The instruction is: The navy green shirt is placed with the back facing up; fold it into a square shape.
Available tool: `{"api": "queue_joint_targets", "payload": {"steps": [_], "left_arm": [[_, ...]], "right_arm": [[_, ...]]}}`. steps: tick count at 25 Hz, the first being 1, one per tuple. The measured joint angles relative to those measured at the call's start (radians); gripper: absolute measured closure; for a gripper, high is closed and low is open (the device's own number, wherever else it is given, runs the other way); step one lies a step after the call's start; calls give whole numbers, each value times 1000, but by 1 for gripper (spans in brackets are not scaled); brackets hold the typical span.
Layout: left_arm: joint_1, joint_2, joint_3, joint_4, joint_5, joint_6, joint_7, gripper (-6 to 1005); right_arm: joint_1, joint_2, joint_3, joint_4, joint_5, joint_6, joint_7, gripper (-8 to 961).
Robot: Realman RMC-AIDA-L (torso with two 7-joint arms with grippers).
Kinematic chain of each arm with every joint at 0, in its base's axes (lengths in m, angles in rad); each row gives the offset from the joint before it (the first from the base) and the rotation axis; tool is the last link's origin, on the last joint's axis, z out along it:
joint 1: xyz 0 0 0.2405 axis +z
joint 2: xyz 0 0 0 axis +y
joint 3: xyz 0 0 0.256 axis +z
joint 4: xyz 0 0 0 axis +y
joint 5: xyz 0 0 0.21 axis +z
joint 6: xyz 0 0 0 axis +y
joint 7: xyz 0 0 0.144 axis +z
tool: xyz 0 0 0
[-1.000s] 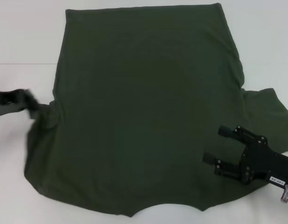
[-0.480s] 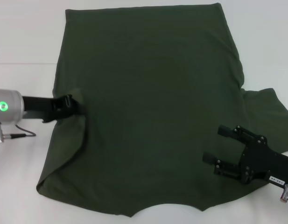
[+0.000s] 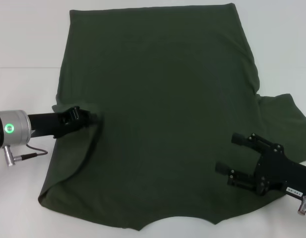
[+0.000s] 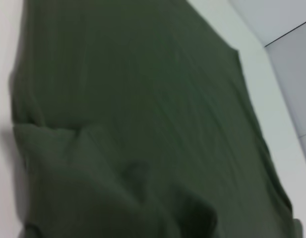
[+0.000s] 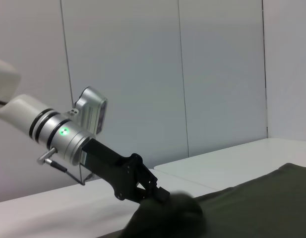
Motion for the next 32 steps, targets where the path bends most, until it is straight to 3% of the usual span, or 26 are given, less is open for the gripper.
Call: {"api": "queue_joint_targets", "payload": {"steps": [7,15,17,20,26,32], "left_arm": [[21,7,0,-93,-124,35,118,818],[57,28,-2,-107,-162,100,172,469],[75,39,-14,-103,-191,175,252,385],[112,50,-48,-103,-248,312,462,155],[163,55,-14,-71,-244,478,733,139],[236,42,0,-14,-218,512,1047,124]], "right_arm": [[1,0,1,-1,0,-1,0,69],[2,0,6,1,0,-1,0,69],[1,0,15,5,0,-2,8,69],[1,-2,32,2,0,-2,56,68],[7,-6,51,-45,0,-2,217,68],[3,-9,52,-154,-9,6,440,68]]}}
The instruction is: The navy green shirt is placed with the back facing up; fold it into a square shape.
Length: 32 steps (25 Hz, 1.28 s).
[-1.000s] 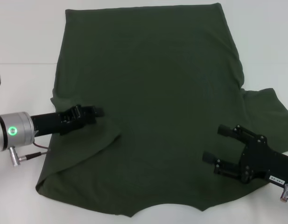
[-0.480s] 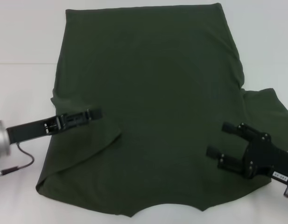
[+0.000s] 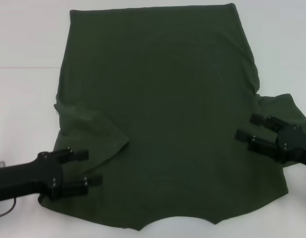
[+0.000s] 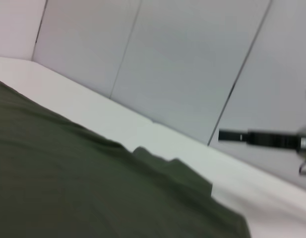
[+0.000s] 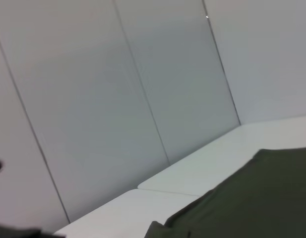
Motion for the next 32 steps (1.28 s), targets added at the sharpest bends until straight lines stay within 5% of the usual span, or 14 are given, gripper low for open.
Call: {"api": "queue_joint_targets", "payload": {"steps": [10,13,20,25,32], "left_arm": [[12,-11,8,0,68,-54,193,116],[10,-16,10,4,70,-51,197,116],[6,-25,11,15,70,-39,214,116],[3,-25,15,15,70,-32,223,116],[2,-24,38,15,70,-25,246,116]], "right_arm": [[-15,-9,16,-233,-150,6,331,69],[-5,-31,61,-350,-251,7,621,69],[49,-123,190,-443,-485,-56,1201,69],[95,-148,217,-458,-677,-52,1328,69],[217,-149,234,-512,-945,-33,1439,69]]}}
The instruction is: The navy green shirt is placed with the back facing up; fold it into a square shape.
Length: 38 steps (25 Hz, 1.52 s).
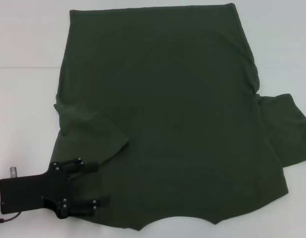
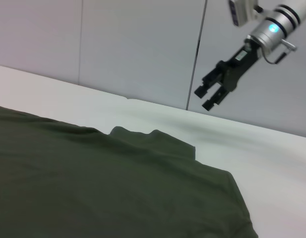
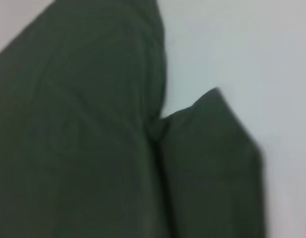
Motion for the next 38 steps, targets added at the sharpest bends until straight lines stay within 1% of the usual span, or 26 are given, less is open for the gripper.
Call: {"api": "queue_joint_targets", "payload": {"steps": [2,4,7,10,12,16,18,23,28,38], "left_arm": [[0,1,0,0,0,0,6,116],[3,1,0,0,0,0,14,116],[7,1,-1,0,0,2,20,116],[9,0,-1,0,0,3,22,116],[12,0,-1,0,0,3,23,116],[14,0,-5,0,-1,3,28,116],[14,-1,-6,0,-3,2,28,116],[14,-2,-7,-3,-4,-2,28,116],[15,-3,-8,-1,-7,-4,28,116],[16,-3,-8,-1,-4,-7,28,116]], "right_arm": [[41,6,-1,-13,-97,15,19,69],[71,13,-3,-12,-156,24,24,69],[88,25,-30,26,-181,65,28,69],[89,27,-47,59,-182,100,33,68],[90,23,-55,98,-181,134,35,68],[100,7,-66,198,-175,201,33,68],[105,5,-67,231,-170,230,29,68],[120,9,-86,289,-169,294,25,68],[129,15,-98,315,-169,323,25,68],[135,18,-115,373,-169,387,16,69]]}}
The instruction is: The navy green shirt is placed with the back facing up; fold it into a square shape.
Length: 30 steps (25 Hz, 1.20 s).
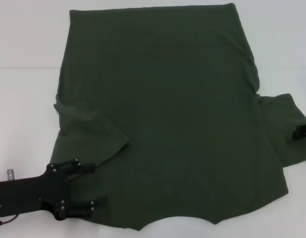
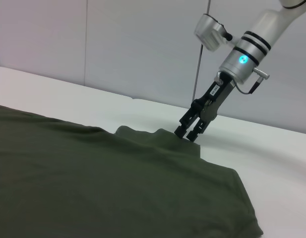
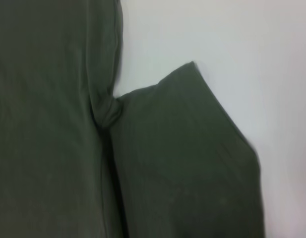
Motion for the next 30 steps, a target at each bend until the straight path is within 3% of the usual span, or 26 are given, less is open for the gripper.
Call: {"api": "queue_joint_targets", "payload": {"steps": [17,30], "left_arm": [[1,0,0,-2,-5,0,0,116],[1,-2,0,-2,-3,-4,0,115]], "right_arm": [[8,13,0,27,9,35,-17,68],[31,38,-2,33,24,35,-28,66]]}}
